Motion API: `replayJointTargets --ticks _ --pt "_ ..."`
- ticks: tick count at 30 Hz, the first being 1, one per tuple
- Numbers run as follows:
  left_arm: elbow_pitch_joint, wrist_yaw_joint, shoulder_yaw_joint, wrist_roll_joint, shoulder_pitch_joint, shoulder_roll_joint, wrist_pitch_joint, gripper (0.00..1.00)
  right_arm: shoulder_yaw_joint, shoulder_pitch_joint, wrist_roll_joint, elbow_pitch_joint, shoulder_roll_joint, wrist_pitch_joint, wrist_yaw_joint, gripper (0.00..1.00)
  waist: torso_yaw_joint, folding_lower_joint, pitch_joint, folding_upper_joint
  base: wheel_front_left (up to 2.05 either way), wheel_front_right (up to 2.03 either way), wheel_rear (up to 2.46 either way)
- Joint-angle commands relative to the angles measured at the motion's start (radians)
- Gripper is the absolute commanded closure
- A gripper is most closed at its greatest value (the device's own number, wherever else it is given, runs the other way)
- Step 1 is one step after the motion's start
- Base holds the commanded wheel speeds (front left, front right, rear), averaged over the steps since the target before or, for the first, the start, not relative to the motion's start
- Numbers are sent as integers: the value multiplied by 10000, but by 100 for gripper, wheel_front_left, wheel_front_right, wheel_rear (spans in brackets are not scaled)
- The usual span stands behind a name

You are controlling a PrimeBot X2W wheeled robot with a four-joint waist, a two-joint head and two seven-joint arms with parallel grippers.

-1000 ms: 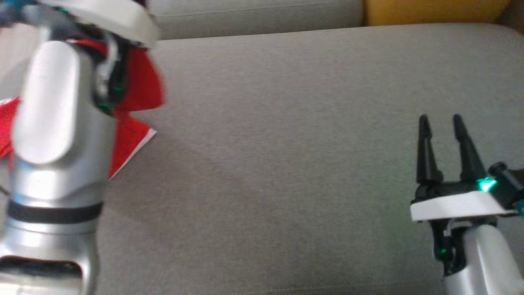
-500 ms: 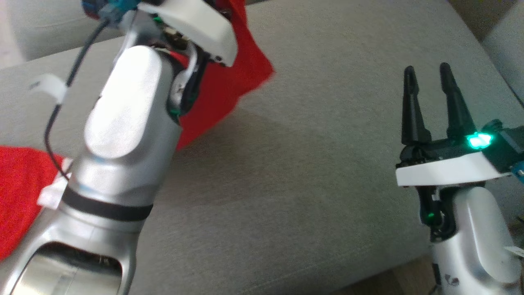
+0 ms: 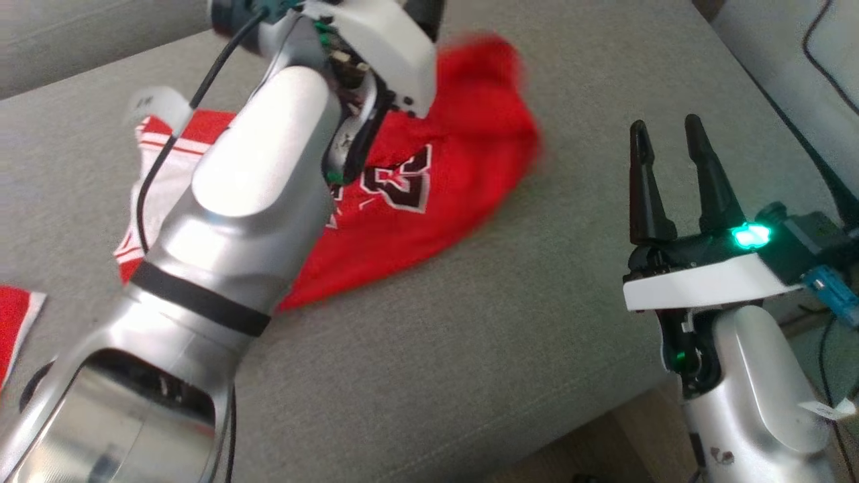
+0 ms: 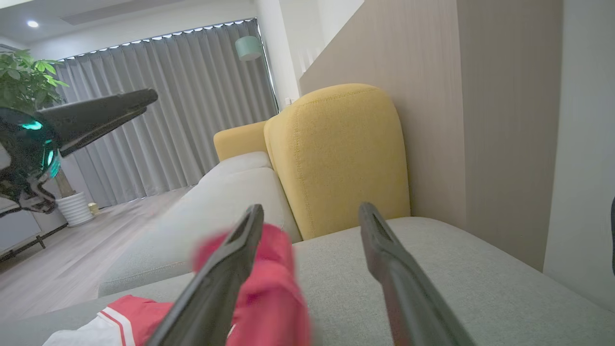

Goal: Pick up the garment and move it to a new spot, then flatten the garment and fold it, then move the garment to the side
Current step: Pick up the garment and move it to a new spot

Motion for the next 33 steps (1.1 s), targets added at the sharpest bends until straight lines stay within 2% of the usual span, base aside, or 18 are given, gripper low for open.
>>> replayJointTargets --ticks 1,6,10,11,16,17,24,29,33 --pt "97 106 254 -48 -697 231 -303 0 152 -303 24 -227 1 -141 42 0 256 0 -71 0 0 0 0" --pt "891 112 529 -131 -734 481 -933 0 -53 -150 -238 -58 1 -151 42 0 1099 0 -368 0 0 0 0" --pt "1041 130 1029 -368 -272 1098 -1218 0 -275 75 -488 -22 1 -41 42 0 1955 0 -729 0 0 0 0" --pt "991 68 1177 -437 154 1434 -1288 0 -412 237 -619 -18 1 28 42 0 2460 0 -960 0 0 0 0" --pt "569 -92 1359 -611 1699 2159 -1358 0 -731 793 -922 -8 1 223 42 0 3550 0 -1488 0 0 0 0" --pt "569 -92 1359 -611 1699 2159 -1358 0 -731 793 -922 -8 1 223 42 0 3550 0 -1488 0 0 0 0" --pt "-1092 203 2003 -1077 4504 2736 -1388 0 -1050 1522 -881 -58 1 349 42 0 4417 0 -1863 0 0 0 0" --pt "-2608 545 2565 -1189 6441 2665 -1391 0 -1095 1808 -902 -46 1 411 42 0 4613 0 -1859 0 0 0 0" --pt "-3175 646 2724 -1022 7056 2543 -1392 0 -1030 1759 -1137 -114 1 540 42 0 4772 0 -1709 0 0 0 0"
